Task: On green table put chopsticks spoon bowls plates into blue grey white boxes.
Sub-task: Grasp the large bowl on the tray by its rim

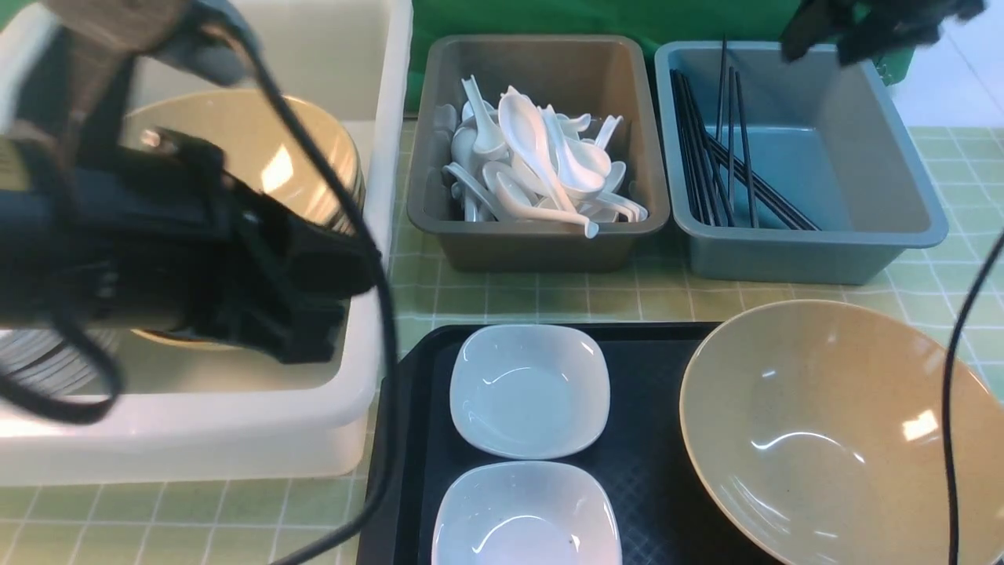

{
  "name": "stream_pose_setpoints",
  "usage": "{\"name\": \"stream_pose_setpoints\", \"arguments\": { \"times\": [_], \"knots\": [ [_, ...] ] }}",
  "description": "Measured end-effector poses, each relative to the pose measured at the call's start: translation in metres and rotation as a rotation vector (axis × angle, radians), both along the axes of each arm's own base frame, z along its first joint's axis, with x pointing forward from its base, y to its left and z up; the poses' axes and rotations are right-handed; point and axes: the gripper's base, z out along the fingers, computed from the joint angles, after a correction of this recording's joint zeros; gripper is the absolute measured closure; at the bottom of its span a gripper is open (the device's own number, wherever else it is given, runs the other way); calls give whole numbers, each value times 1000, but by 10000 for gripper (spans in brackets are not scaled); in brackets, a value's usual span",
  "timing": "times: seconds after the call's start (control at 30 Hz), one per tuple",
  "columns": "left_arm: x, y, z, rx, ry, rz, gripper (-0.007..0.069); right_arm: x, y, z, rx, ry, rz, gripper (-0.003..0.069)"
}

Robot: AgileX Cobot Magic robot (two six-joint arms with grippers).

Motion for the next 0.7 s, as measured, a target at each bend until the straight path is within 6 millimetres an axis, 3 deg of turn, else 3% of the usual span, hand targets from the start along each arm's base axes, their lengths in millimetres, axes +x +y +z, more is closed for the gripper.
{"name": "stream_pose_setpoints", "arguments": {
  "times": [0.07, 0.1, 0.17, 0.3, 0.43, 0.47, 0.57, 0.7],
  "knots": [
    [10, -5, -11, 29, 57, -5, 626, -27, 8, 28, -29, -63, 64, 188],
    [11, -6, -12, 30, 61, -5, 626, -30, 10, 30, -30, -67, 71, 188],
    [20, -13, -24, 39, 116, -5, 626, -63, 19, 52, -58, -122, 139, 188],
    [35, -23, -41, 40, 189, -11, 626, -119, 23, 69, -113, -194, 243, 188],
    [52, -35, -63, 45, 267, -18, 626, -177, 18, 66, -130, -220, 257, 188],
    [52, -35, -63, 43, 268, -18, 626, -179, 18, 65, -129, -220, 258, 188],
    [67, -46, -78, 42, 316, -39, 626, -229, 15, 48, -123, -224, 286, 188],
    [87, -62, -76, 32, 305, -112, 624, -286, 10, 27, -125, -273, 286, 187]
  ]
}}
